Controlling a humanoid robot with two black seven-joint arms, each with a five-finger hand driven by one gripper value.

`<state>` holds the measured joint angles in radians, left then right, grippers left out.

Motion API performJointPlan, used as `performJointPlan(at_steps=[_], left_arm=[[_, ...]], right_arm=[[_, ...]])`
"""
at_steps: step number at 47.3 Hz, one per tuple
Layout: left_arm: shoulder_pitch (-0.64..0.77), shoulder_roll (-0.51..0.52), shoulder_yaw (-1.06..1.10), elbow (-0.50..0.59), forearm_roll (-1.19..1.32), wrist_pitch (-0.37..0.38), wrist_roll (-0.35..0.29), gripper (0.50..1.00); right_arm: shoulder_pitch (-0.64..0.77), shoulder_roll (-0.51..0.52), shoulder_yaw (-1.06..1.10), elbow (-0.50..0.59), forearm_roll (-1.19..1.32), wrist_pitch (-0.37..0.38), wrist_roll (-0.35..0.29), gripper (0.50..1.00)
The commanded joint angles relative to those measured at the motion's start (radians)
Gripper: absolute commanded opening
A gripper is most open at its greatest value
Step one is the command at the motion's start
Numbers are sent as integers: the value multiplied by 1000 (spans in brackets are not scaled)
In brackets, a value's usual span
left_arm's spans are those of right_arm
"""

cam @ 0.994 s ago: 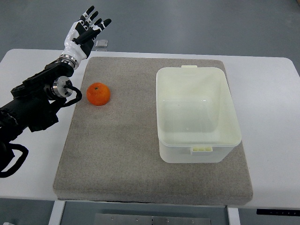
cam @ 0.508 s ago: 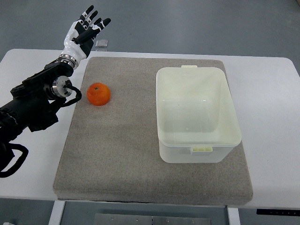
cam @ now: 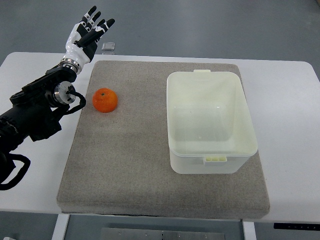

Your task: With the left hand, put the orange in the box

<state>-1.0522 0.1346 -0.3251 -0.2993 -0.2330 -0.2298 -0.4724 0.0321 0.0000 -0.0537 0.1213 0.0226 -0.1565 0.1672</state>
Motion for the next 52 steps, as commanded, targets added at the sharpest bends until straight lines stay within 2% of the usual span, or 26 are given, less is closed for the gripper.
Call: performJointPlan(at_steps=[1, 7, 14, 29, 43, 52], left_arm=[[1, 0, 6, 2, 4, -8, 0, 992], [-3, 19, 14, 3, 8, -32, 0, 992], [-3, 48, 23, 5, 52, -95, 2, 992], [-14, 71, 24, 2, 389, -143, 5, 992], [-60, 149, 73, -11, 650, -230, 5, 992], [-120, 214, 169, -46, 782, -319, 3, 992]], right_arm=[[0, 0, 0, 0, 0, 0, 0, 926], [0, 0, 0, 0, 0, 0, 0, 926], [0, 0, 0, 0, 0, 0, 0, 926], [0, 0, 0, 0, 0, 0, 0, 926], [0, 0, 0, 0, 0, 0, 0, 926], [0, 0, 0, 0, 0, 0, 0, 926]])
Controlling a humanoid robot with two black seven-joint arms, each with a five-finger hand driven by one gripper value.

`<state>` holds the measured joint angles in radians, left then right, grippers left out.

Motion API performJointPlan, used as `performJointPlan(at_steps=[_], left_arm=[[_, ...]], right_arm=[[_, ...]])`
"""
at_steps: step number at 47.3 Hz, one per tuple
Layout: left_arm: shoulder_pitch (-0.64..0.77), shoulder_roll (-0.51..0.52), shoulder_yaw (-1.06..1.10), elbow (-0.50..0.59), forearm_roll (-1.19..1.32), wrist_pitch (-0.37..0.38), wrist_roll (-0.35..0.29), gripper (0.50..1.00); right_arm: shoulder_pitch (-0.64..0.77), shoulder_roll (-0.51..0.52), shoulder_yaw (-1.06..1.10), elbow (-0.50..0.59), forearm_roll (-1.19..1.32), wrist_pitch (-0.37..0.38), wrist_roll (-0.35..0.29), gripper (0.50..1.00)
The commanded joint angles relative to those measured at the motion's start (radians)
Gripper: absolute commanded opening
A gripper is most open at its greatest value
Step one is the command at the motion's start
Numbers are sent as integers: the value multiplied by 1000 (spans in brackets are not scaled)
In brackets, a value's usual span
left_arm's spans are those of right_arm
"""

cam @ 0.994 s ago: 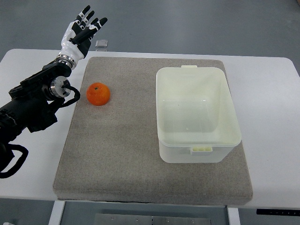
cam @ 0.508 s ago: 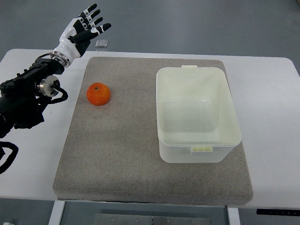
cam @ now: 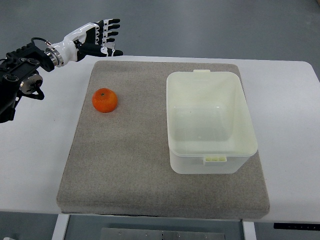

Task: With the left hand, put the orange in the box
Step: 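Swing the left hand over the orange, fingers pointing down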

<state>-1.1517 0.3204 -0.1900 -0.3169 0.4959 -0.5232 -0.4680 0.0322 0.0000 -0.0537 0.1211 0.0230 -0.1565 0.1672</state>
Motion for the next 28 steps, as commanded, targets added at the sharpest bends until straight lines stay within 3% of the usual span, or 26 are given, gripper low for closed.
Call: performJointPlan(at_steps=[1, 15, 19, 23, 28], left_arm=[[-29, 37, 43, -43, 76, -32, -1, 992], [-135, 170, 112, -274, 502, -40, -18, 990], [-152, 174, 113, -291, 631, -40, -60, 990], [-160, 172, 115, -300, 778, -38, -143, 990], [-166, 172, 115, -312, 907, -37, -143, 992]], right_arm=[[0, 0, 0, 0, 0, 0, 0, 926], [0, 0, 0, 0, 0, 0, 0, 926], [0, 0, 0, 0, 0, 0, 0, 926], [0, 0, 0, 0, 0, 0, 0, 926], [0, 0, 0, 0, 0, 0, 0, 926]])
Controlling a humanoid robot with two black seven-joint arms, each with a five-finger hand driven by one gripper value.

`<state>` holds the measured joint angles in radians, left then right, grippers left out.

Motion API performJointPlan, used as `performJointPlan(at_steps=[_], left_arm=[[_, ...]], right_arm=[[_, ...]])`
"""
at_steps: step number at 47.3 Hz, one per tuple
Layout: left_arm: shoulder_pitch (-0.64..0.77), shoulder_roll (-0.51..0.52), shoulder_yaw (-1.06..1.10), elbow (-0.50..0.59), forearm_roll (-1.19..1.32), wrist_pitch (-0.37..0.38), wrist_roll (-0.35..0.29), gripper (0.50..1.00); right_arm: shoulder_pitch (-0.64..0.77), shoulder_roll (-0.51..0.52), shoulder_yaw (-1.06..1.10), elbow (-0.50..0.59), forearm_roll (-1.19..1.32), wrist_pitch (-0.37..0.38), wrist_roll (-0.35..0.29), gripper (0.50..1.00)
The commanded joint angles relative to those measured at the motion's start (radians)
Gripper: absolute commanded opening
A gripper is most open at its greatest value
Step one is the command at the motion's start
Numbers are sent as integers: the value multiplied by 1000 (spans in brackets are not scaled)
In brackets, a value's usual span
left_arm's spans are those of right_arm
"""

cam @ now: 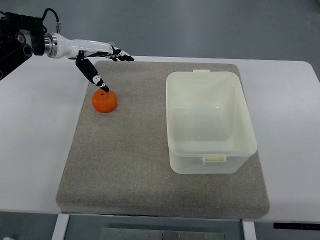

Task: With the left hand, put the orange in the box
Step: 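Swing the left hand over the orange, fingers pointing down, then lower the left hand and close fingers around the orange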

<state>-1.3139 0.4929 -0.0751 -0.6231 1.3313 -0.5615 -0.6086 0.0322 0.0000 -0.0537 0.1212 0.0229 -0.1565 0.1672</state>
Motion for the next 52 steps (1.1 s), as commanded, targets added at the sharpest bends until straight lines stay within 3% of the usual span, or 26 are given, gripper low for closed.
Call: performJointPlan(at_steps=[1, 15, 23, 52], left_arm=[[-4, 0, 1, -7, 90, 3, -2, 992], [-7, 0, 29, -66, 319, 141, -2, 992], [-7, 0, 67, -142, 325, 138, -2, 992], [2, 1, 120, -129, 436, 201, -2, 996]], right_arm=[[0, 0, 0, 0, -1, 0, 0, 926], [0, 0, 0, 0, 0, 0, 0, 926], [0, 0, 0, 0, 0, 0, 0, 926], [0, 0, 0, 0, 0, 0, 0, 926]])
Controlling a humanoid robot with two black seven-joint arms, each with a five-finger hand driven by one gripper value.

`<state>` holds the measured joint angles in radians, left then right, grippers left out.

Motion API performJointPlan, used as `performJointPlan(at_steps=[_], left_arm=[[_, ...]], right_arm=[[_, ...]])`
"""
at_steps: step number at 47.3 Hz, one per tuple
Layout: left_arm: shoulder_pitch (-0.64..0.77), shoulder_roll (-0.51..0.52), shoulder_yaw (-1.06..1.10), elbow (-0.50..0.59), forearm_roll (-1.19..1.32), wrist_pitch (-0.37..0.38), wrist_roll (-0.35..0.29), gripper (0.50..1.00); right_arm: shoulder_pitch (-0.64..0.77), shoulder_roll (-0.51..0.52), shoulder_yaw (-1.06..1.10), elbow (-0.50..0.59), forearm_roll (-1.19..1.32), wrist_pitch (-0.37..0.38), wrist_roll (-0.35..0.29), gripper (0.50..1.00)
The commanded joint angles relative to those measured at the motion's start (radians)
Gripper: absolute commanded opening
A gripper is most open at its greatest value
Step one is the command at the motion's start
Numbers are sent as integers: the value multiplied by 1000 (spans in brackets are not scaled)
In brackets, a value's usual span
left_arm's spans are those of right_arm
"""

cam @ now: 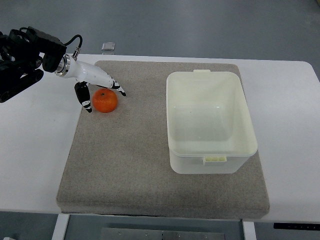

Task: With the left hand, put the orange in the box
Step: 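Lower the left hand and close fingers around the orange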

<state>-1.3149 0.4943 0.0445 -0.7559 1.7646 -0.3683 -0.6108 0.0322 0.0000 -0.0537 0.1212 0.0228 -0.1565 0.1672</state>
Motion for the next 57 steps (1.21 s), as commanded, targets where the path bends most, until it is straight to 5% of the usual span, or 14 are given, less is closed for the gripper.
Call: performJointPlan(at_steps=[1, 57], left_arm=[[3, 0, 0, 7, 1, 11, 0, 994], [6, -2, 14, 10, -7, 20, 0, 973]], right_arm=[[0, 0, 0, 0, 0, 0, 0, 926], [0, 0, 0, 0, 0, 0, 0, 926]])
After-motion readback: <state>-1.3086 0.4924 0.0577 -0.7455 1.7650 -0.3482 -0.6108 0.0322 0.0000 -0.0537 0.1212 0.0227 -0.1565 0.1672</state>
